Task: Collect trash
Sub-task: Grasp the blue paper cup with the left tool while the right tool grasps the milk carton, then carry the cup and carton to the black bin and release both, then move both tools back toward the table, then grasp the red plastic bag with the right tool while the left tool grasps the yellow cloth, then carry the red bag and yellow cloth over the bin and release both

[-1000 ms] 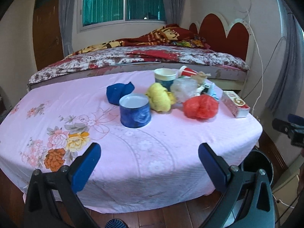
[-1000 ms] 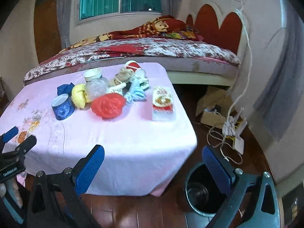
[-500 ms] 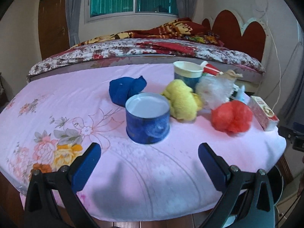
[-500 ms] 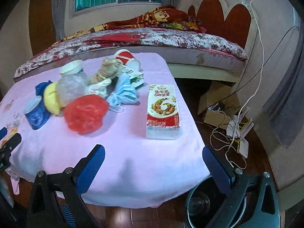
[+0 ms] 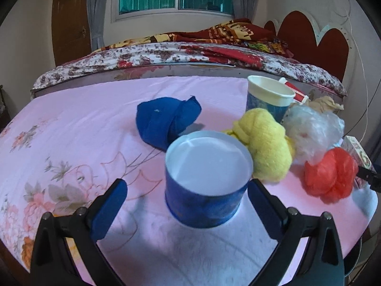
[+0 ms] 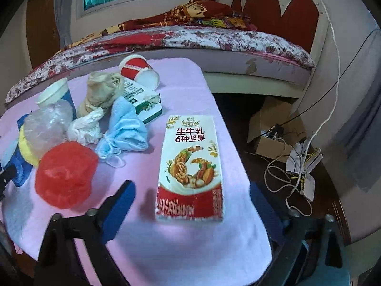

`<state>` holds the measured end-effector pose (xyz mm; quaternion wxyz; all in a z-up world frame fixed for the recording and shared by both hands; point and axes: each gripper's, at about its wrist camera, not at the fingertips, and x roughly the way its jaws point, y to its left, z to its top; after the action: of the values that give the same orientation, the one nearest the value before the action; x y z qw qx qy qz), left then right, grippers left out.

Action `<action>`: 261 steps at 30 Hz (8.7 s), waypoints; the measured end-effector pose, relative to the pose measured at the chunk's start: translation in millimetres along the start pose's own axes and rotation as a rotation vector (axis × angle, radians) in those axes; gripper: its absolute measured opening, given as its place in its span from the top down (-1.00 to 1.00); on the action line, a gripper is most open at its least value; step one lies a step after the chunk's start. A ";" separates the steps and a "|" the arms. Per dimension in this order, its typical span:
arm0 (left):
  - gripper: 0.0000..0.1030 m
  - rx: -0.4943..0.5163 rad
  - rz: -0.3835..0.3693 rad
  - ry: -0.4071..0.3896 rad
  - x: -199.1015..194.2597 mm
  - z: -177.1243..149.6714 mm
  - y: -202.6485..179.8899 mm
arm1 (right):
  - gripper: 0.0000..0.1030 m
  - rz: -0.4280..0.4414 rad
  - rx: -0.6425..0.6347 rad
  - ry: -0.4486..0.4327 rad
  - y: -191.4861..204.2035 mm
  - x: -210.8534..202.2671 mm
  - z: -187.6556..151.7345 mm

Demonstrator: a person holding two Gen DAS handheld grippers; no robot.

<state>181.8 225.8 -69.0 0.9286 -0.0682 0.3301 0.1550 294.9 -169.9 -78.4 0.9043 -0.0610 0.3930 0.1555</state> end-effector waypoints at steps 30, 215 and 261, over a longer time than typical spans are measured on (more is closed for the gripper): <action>-0.46 0.091 -0.108 -0.035 -49.7 8.9 -26.4 | -0.03 0.041 -0.003 -0.083 -18.3 -68.4 -27.7; 0.34 0.027 -0.306 0.136 22.5 34.0 -39.1 | 0.25 0.219 -0.017 -0.111 66.2 -21.4 4.6; 0.34 0.247 -0.439 0.003 -141.1 -30.1 -157.0 | 0.27 0.077 0.043 -0.215 -97.7 -186.4 -107.4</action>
<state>112.7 36.7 1.1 0.9408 -0.0246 0.3253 -0.0921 132.9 -330.6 -17.0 0.9357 -0.0094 0.2988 0.1872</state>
